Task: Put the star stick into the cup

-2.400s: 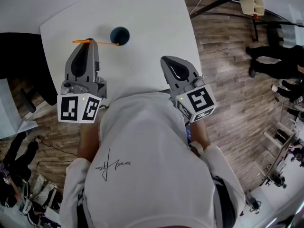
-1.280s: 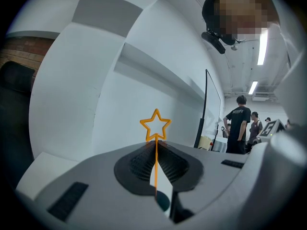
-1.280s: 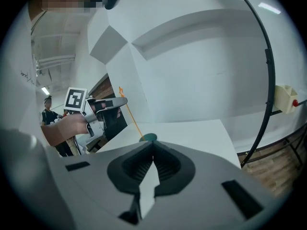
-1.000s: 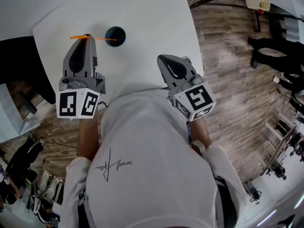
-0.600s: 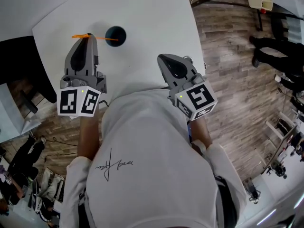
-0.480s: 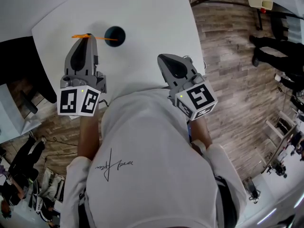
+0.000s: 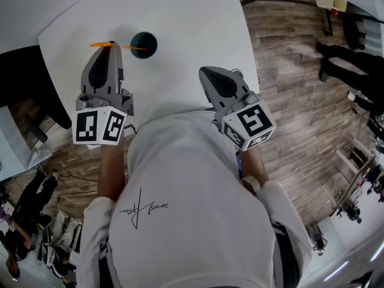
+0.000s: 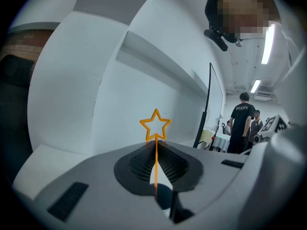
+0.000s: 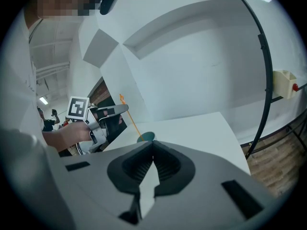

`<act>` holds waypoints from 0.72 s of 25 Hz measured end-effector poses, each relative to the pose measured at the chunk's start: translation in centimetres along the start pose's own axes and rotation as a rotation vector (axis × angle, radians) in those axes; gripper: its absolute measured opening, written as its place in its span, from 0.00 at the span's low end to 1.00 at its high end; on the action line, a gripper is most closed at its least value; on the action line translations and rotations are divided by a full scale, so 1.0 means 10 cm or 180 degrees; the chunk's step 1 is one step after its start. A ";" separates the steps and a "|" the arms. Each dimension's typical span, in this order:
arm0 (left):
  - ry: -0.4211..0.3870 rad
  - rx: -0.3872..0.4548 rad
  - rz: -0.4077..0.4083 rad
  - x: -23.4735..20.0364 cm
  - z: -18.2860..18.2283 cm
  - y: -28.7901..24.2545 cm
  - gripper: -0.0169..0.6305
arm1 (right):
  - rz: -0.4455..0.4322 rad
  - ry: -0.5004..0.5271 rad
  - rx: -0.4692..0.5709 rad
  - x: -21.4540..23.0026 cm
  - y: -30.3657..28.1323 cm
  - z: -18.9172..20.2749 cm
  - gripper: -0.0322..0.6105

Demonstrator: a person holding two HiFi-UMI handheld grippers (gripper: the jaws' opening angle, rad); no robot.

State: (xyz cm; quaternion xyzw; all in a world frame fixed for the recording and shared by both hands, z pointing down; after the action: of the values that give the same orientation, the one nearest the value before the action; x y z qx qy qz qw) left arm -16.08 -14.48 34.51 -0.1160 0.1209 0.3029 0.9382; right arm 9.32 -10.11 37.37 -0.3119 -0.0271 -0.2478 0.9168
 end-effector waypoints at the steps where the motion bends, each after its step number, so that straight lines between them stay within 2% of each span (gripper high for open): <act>1: -0.0036 -0.0011 -0.0010 0.00 0.00 0.00 0.06 | -0.0003 0.0004 -0.0001 0.00 0.00 0.00 0.06; 18: 0.0079 -0.0126 0.0031 -0.08 0.21 -0.09 0.06 | 0.0035 -0.0049 -0.0040 0.03 -0.04 0.07 0.06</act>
State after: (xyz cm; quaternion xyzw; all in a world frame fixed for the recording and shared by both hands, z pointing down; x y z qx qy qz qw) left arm -15.90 -15.03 36.82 -0.1378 0.1270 0.3083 0.9327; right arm 9.48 -10.16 38.20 -0.3197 -0.0309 -0.2406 0.9159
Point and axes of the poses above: the fingertips, and each gripper's own axes: y backward along the fingers, x to its right, z out of its underside, the point moved 7 cm from there along y, backward along the fingers, and after that the axes turned 15 degrees about z, right-handed, at the moved point
